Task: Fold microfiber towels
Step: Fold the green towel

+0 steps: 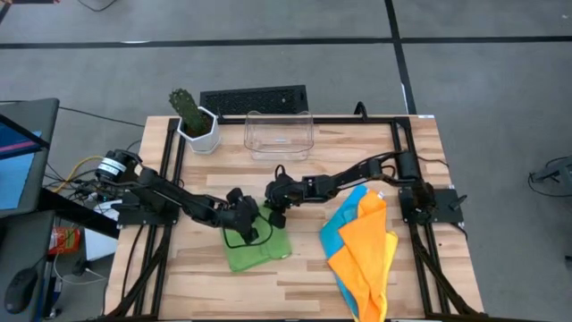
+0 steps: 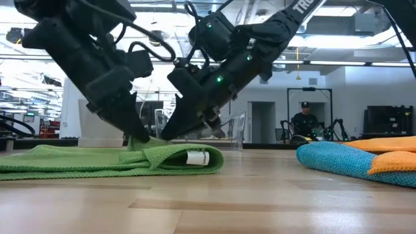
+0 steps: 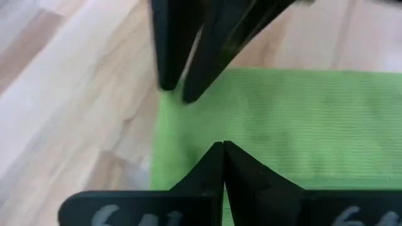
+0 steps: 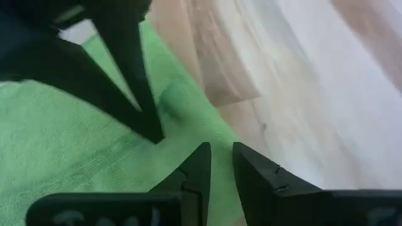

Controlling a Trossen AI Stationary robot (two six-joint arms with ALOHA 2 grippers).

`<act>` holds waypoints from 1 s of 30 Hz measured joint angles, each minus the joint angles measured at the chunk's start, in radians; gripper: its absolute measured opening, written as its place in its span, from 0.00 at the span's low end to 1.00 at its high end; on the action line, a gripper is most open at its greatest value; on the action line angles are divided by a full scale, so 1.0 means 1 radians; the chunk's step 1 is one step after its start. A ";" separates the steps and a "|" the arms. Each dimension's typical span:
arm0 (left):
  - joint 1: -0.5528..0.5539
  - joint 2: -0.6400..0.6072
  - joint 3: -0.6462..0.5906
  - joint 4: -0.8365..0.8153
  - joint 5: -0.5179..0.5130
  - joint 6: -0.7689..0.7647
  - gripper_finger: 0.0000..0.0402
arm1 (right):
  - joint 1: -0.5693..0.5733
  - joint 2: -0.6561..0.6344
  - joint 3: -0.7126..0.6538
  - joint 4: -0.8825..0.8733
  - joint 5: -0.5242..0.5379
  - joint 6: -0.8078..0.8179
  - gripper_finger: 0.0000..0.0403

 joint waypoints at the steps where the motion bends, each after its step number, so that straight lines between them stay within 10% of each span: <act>1: 0.000 0.000 0.000 -0.005 -0.005 -0.010 0.00 | 0.000 -0.009 0.000 -0.011 0.000 0.000 0.23; 30: -0.016 -0.160 0.028 -0.023 -0.019 -0.070 0.00 | 0.155 -0.020 -0.154 0.126 0.055 0.087 0.23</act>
